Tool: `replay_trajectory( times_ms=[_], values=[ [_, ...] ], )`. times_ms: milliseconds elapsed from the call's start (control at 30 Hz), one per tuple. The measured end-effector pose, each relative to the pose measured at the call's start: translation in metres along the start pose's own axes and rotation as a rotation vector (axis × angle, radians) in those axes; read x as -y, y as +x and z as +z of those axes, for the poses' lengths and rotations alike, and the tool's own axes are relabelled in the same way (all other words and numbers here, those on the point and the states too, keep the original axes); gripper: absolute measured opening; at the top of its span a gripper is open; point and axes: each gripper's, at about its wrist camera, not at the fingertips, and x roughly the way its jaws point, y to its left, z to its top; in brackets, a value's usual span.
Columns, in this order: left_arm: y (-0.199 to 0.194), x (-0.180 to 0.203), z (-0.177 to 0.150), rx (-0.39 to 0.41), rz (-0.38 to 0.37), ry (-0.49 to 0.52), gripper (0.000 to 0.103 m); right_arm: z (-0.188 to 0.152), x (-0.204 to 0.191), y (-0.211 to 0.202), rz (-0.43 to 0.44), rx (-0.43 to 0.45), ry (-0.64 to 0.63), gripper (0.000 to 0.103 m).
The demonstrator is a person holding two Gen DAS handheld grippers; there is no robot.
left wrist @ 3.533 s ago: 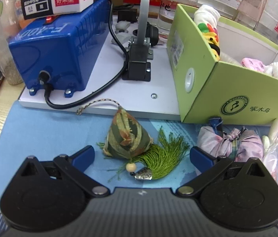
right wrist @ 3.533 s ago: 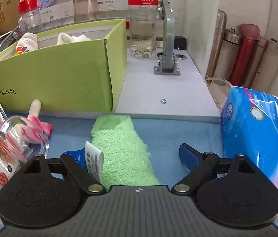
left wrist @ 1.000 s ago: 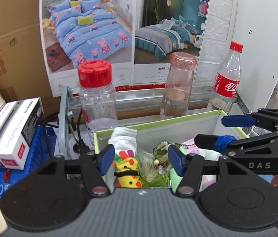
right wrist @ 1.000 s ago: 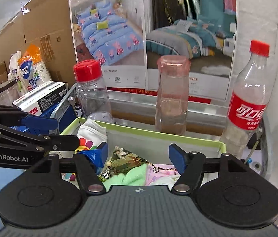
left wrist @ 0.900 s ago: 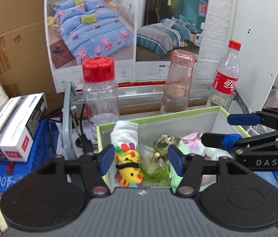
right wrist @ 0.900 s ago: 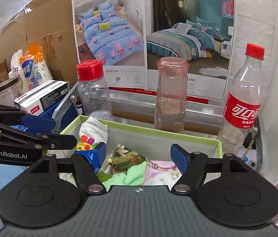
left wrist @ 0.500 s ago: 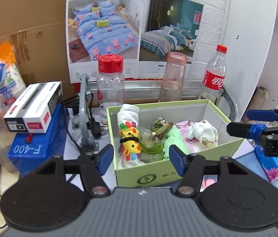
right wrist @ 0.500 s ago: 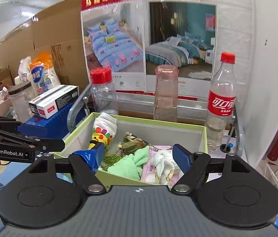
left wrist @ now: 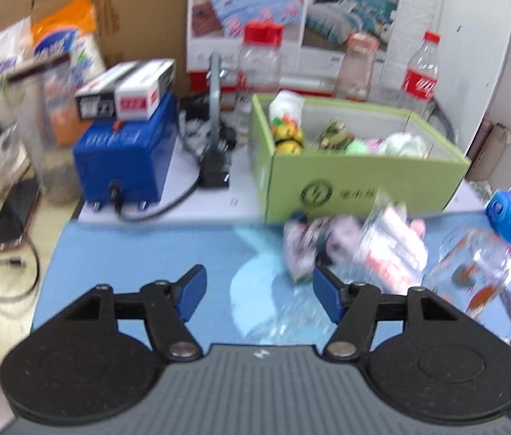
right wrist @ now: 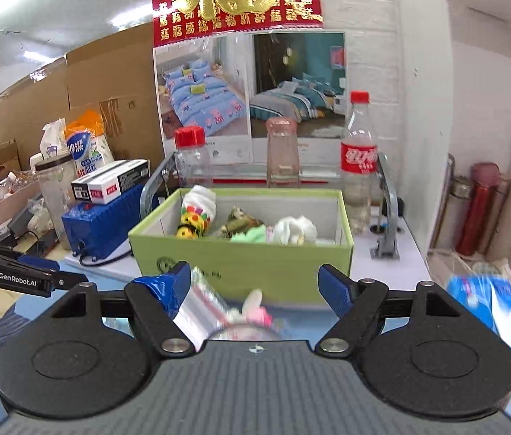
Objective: Organize soft objects
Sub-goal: 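Move the left tool to the pink cloth bundle while right approaches the sock bundle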
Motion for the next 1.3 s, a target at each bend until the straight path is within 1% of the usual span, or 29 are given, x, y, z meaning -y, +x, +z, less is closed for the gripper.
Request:
replay_trajectory(
  times_ms=[33, 67, 100, 167, 267, 367, 433, 567, 633, 700, 800, 867, 933, 1033, 1100, 1133, 1200, 1300],
  values=[
    [-0.004, -0.003, -0.006, 0.004, 0.011, -0.015, 0.068, -0.007, -0.002, -0.003, -0.007, 0.001, 0.005, 0.064],
    [-0.006, -0.004, -0.011, -0.021, 0.023, -0.011, 0.068, -0.014, -0.006, -0.008, -0.013, 0.008, 0.006, 0.064],
    [-0.009, -0.005, -0.015, -0.023, 0.022, -0.006, 0.068, -0.02, -0.01, -0.012, -0.012, 0.011, 0.003, 0.064],
    [-0.016, -0.006, -0.022, -0.006, 0.035, 0.008, 0.068, -0.033, -0.018, -0.02, 0.008, 0.013, 0.001, 0.064],
    [-0.02, -0.007, -0.024, 0.009, 0.064, 0.033, 0.068, -0.047, -0.02, -0.024, 0.019, -0.001, 0.047, 0.064],
    [-0.019, -0.009, -0.023, 0.003, 0.059, 0.022, 0.068, -0.056, -0.014, -0.022, 0.006, -0.035, 0.08, 0.064],
    [-0.018, -0.013, -0.022, 0.0, 0.044, -0.004, 0.068, -0.058, -0.01, -0.024, -0.006, -0.035, 0.088, 0.064],
    [-0.013, -0.018, -0.02, -0.006, 0.038, -0.042, 0.068, -0.046, -0.008, -0.027, 0.001, -0.007, 0.071, 0.064],
    [-0.01, -0.023, -0.02, -0.01, 0.043, -0.06, 0.068, -0.031, -0.011, -0.019, 0.017, -0.003, 0.034, 0.064],
    [-0.009, -0.03, -0.021, -0.014, 0.046, -0.08, 0.068, -0.013, -0.017, -0.006, 0.02, -0.003, -0.022, 0.064],
    [-0.007, -0.041, -0.023, -0.024, 0.057, -0.097, 0.068, 0.012, -0.03, 0.024, -0.007, -0.03, -0.107, 0.064],
    [-0.006, -0.05, -0.026, -0.028, 0.077, -0.101, 0.068, 0.02, -0.039, 0.046, -0.006, -0.078, -0.139, 0.064],
    [-0.004, -0.06, -0.027, -0.029, 0.094, -0.104, 0.068, 0.019, -0.05, 0.059, 0.007, -0.119, -0.197, 0.064],
    [0.002, -0.077, -0.027, -0.036, 0.101, -0.136, 0.068, 0.012, -0.072, 0.075, 0.055, -0.247, -0.379, 0.064],
    [0.009, -0.089, -0.026, -0.053, 0.094, -0.177, 0.068, 0.01, -0.085, 0.088, 0.066, -0.325, -0.507, 0.064],
    [0.012, -0.093, -0.026, -0.06, 0.085, -0.194, 0.068, 0.011, -0.089, 0.094, 0.071, -0.352, -0.545, 0.064],
    [0.016, -0.1, -0.026, -0.071, 0.074, -0.219, 0.068, 0.013, -0.093, 0.11, 0.092, -0.416, -0.586, 0.064],
    [0.02, -0.105, -0.026, -0.079, 0.09, -0.229, 0.068, 0.015, -0.096, 0.134, 0.166, -0.517, -0.585, 0.064]
  ],
)
